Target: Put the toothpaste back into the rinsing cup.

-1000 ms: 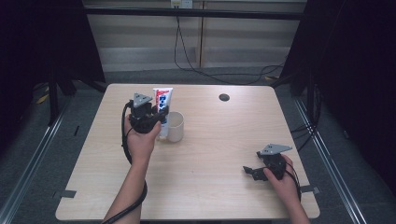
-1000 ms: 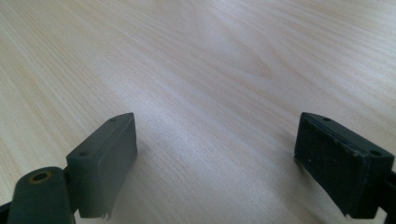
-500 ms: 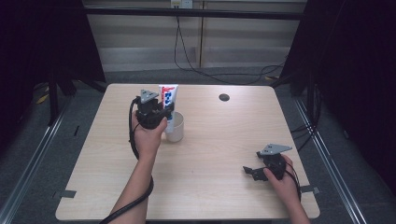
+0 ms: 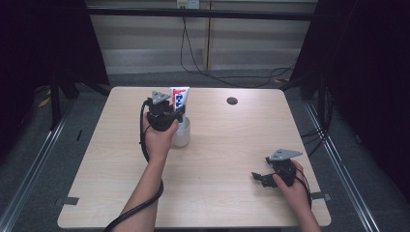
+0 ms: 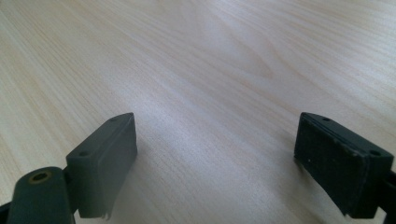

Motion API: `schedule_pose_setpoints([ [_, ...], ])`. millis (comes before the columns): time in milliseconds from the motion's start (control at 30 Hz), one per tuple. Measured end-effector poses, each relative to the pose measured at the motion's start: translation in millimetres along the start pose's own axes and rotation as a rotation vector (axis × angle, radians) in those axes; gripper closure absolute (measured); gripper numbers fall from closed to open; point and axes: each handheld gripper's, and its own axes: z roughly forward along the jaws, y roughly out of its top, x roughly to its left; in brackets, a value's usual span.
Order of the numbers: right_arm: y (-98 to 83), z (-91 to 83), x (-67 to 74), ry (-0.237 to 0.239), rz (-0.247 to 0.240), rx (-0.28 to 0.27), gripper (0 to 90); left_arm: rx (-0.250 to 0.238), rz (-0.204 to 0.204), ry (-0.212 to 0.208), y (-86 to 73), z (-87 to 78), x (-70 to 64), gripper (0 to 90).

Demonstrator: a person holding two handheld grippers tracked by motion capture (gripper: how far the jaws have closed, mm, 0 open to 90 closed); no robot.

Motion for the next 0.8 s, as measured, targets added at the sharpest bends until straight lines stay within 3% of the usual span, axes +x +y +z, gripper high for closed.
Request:
schedule_pose_setpoints([
  [533, 0.0, 0.0, 0.1, -0.001, 0.000, 0.000, 12.7, -0.026, 0.009, 0.016, 6.7, 10.5, -4.0, 65.8],
  [800, 0.0, 0.0, 0.0, 0.000, 0.000, 0.000, 12.7, -0.040, 0.004, 0.029, 8.5, 13.4, 0.8, 65.7],
])
